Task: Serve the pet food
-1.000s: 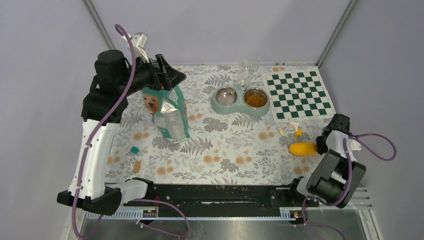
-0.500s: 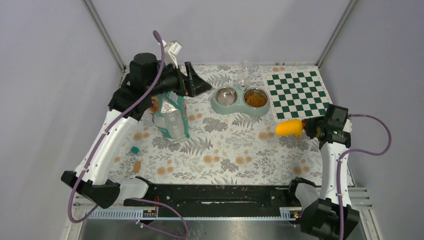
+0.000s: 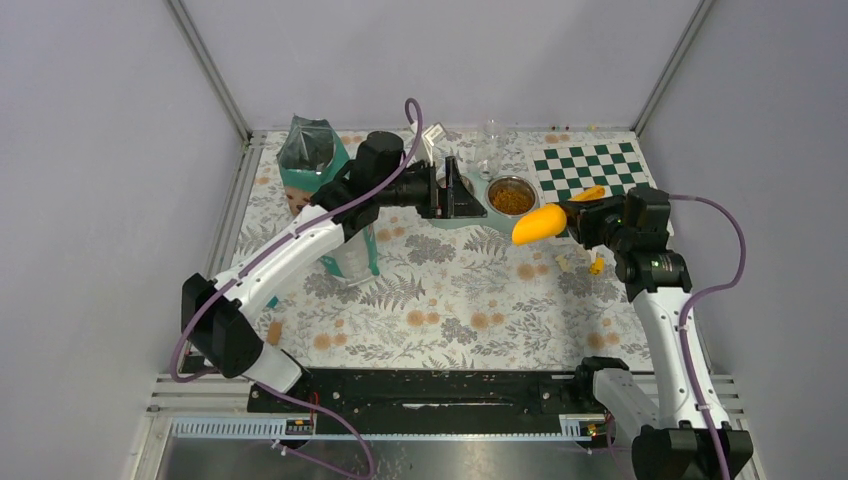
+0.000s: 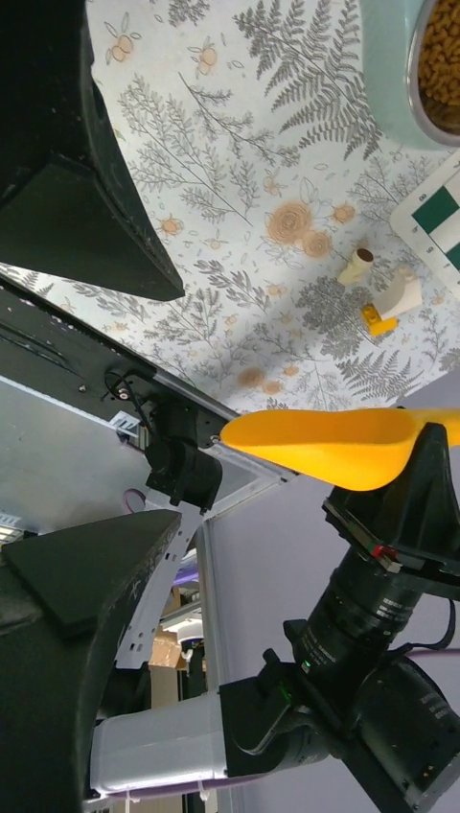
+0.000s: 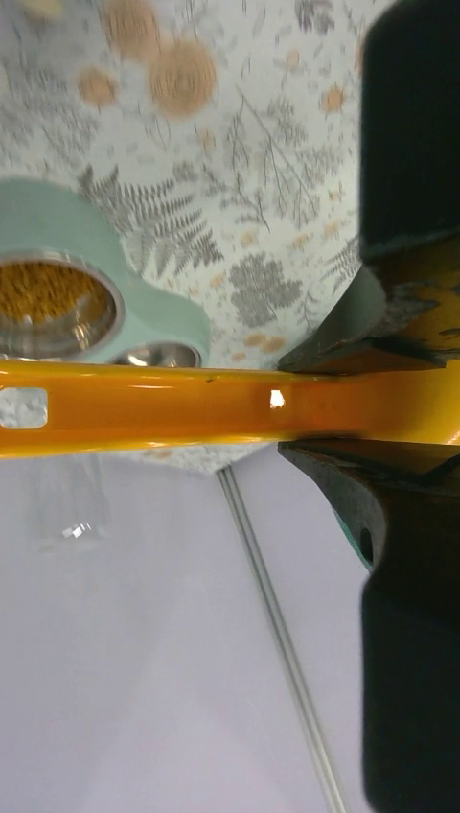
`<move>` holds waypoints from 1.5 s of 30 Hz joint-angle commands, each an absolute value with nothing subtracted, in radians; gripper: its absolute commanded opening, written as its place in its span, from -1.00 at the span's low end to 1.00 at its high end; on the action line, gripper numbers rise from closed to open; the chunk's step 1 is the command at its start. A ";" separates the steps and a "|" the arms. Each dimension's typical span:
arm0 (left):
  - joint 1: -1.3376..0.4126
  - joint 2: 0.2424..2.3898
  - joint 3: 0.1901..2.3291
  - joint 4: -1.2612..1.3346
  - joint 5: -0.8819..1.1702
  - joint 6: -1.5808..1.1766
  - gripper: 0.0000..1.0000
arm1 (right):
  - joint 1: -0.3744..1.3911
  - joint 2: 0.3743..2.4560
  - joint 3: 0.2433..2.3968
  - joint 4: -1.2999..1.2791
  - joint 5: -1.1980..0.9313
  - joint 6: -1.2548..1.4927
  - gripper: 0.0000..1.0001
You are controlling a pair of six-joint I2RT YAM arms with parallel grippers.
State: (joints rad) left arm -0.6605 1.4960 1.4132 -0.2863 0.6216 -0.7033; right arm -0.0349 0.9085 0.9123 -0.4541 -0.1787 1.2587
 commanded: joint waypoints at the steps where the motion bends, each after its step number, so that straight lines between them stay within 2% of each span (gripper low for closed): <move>1: -0.665 1.505 1.458 -0.133 0.679 -0.749 0.61 | 0.036 0.909 0.952 -0.335 -0.227 1.352 -0.88; 9: -0.692 1.583 1.464 0.048 0.758 -0.886 0.57 | 0.124 0.953 0.972 -0.260 -0.227 1.394 -0.88; 14: -0.709 1.625 1.479 0.100 0.774 -0.927 0.41 | 0.139 0.976 0.989 -0.236 -0.246 1.389 -0.86; 16: -0.714 1.639 1.498 0.100 0.777 -0.927 0.28 | 0.141 0.987 0.990 -0.226 -0.254 1.388 -0.85; 21: -0.722 1.679 1.535 0.105 0.806 -0.947 -0.19 | 0.147 1.008 0.994 -0.197 -0.282 1.384 -0.81; 27: -0.729 1.704 1.558 0.128 0.862 -0.962 -0.46 | 0.147 1.027 0.995 -0.161 -0.296 1.370 -0.78; 31: -0.729 1.712 1.575 0.114 0.874 -0.954 -0.96 | 0.147 1.041 1.009 -0.144 -0.312 1.365 -0.72; 32: -0.730 1.713 1.585 0.102 0.876 -0.942 -1.00 | 0.147 1.043 1.014 -0.144 -0.317 1.362 -0.68; 33: -0.730 1.713 1.593 0.089 0.875 -0.927 -1.00 | 0.147 1.043 1.021 -0.144 -0.322 1.353 -0.53; 38: -0.728 1.695 1.648 -0.049 0.856 -0.735 -1.00 | 0.143 1.036 1.048 -0.159 -0.373 1.209 0.52; 40: -0.728 1.691 1.709 -0.216 0.800 -0.579 -1.00 | 0.140 1.031 1.063 -0.174 -0.390 1.147 0.80; 42: -0.728 1.686 1.771 -0.365 0.740 -0.433 -1.00 | 0.137 1.024 1.072 -0.174 -0.414 1.100 0.93; 45: -0.727 1.667 1.833 -0.517 0.701 -0.238 -1.00 | 0.124 1.018 1.082 -0.162 -0.459 1.058 0.98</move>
